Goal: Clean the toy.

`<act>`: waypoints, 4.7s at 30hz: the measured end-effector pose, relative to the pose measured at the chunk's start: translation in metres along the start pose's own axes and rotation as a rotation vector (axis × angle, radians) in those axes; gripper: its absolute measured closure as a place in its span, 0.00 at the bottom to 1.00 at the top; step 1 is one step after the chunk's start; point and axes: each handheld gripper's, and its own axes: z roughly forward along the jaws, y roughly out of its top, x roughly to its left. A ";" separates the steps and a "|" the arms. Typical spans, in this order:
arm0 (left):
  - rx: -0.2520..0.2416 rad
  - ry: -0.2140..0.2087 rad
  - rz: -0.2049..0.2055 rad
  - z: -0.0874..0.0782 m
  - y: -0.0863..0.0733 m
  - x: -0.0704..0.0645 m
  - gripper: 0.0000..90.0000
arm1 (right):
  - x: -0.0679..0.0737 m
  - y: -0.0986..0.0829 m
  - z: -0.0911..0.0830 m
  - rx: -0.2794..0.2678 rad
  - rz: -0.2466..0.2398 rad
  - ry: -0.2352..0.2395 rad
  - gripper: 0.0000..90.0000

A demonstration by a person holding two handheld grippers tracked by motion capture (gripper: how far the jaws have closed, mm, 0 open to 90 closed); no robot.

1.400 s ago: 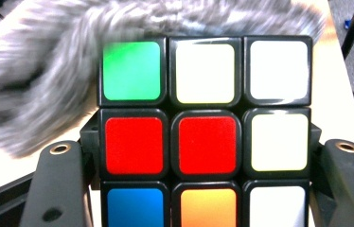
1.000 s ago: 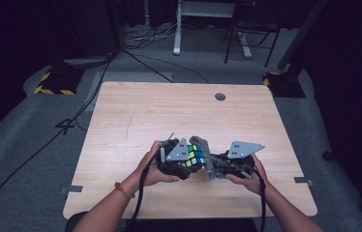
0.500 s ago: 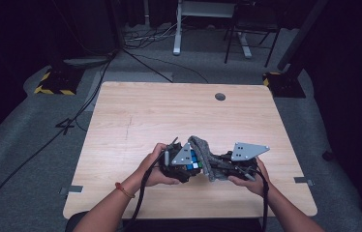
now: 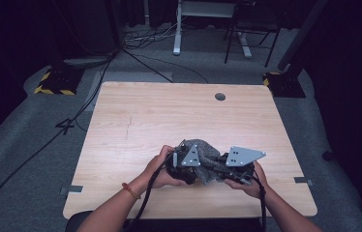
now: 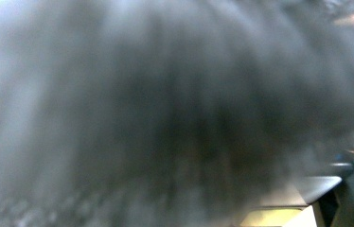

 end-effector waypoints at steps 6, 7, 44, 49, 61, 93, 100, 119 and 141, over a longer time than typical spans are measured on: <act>-0.002 0.019 0.004 -0.004 0.000 0.002 0.37 | -0.008 -0.005 0.002 0.033 -0.003 -0.048 0.87; -0.013 0.019 0.000 -0.006 0.000 0.003 0.37 | -0.013 -0.008 0.001 0.034 0.018 -0.051 0.87; -0.136 0.012 -0.073 -0.024 -0.001 0.013 0.37 | -0.031 -0.029 0.005 -0.025 0.194 0.062 0.87; -0.126 -0.006 -0.089 -0.021 -0.004 0.015 0.36 | -0.032 -0.032 0.006 -0.037 0.207 0.084 0.87; -0.120 0.011 -0.079 -0.019 -0.005 0.012 0.37 | -0.032 -0.033 0.007 -0.024 0.194 0.085 0.88; -0.122 0.037 -0.032 -0.025 -0.001 0.010 0.37 | -0.036 -0.034 0.008 0.029 0.180 0.040 0.88; -0.185 0.029 -0.037 -0.035 -0.002 0.011 0.37 | -0.037 -0.037 0.011 0.049 0.192 0.056 0.87; -0.087 0.030 0.004 -0.013 0.004 0.000 0.37 | -0.022 -0.016 -0.003 0.001 0.091 0.002 0.87; -0.134 0.033 -0.007 -0.023 0.002 0.004 0.37 | -0.026 -0.020 0.000 0.032 0.106 -0.013 0.87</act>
